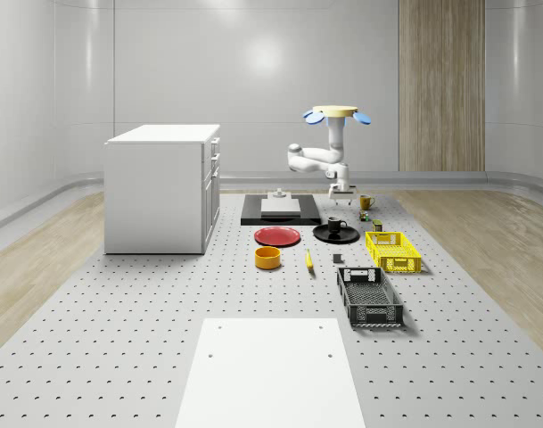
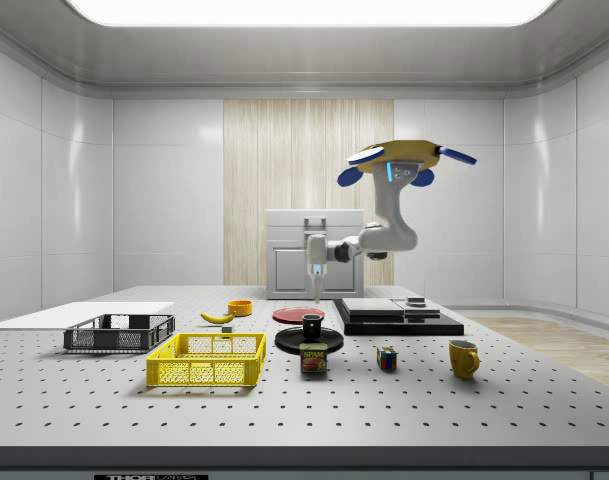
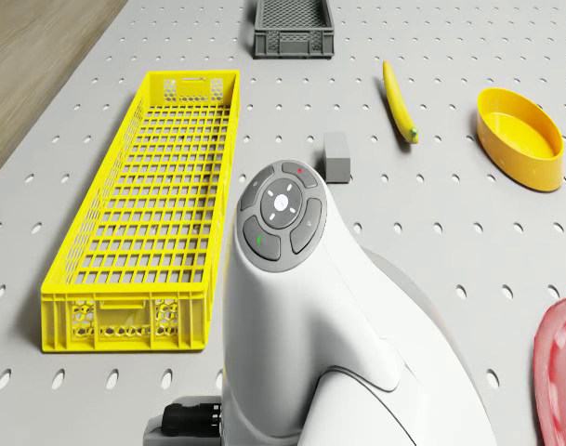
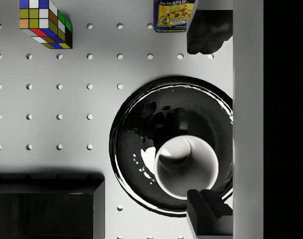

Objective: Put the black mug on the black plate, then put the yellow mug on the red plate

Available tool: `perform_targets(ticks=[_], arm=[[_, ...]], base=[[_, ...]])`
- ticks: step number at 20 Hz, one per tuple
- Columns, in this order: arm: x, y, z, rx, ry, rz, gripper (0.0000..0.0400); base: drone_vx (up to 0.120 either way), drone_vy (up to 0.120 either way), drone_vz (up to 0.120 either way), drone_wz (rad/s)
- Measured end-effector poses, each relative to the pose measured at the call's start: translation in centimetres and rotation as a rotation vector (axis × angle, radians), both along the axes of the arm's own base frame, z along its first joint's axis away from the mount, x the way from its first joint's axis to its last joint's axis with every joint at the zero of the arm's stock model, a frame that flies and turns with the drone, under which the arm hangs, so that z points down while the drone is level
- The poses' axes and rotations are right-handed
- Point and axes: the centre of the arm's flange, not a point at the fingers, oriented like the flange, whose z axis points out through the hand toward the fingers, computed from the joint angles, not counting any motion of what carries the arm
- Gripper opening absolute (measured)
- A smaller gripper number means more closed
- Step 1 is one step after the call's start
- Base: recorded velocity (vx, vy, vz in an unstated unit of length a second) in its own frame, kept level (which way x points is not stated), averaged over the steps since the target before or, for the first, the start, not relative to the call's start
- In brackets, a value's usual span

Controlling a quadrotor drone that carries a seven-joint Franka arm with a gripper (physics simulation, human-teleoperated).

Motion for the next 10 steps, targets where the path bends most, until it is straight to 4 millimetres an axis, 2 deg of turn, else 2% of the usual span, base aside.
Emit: perform_targets(ticks=[4, 8, 10], arm=[[0.00, 0.00, 0.00, 0.000, 0.000, 0.000, 0.0400], [0.00, 0.00, 0.00, 0.000, 0.000, 0.000, 0.0400], [0.00, 0.00, 0.00, 0.000, 0.000, 0.000, 0.0400]], base=[[-0.120, 0.120, 0.000, 0.000], [-0.120, 0.120, 0.120, 0.000], [-0.120, 0.120, 0.000, 0.000]])
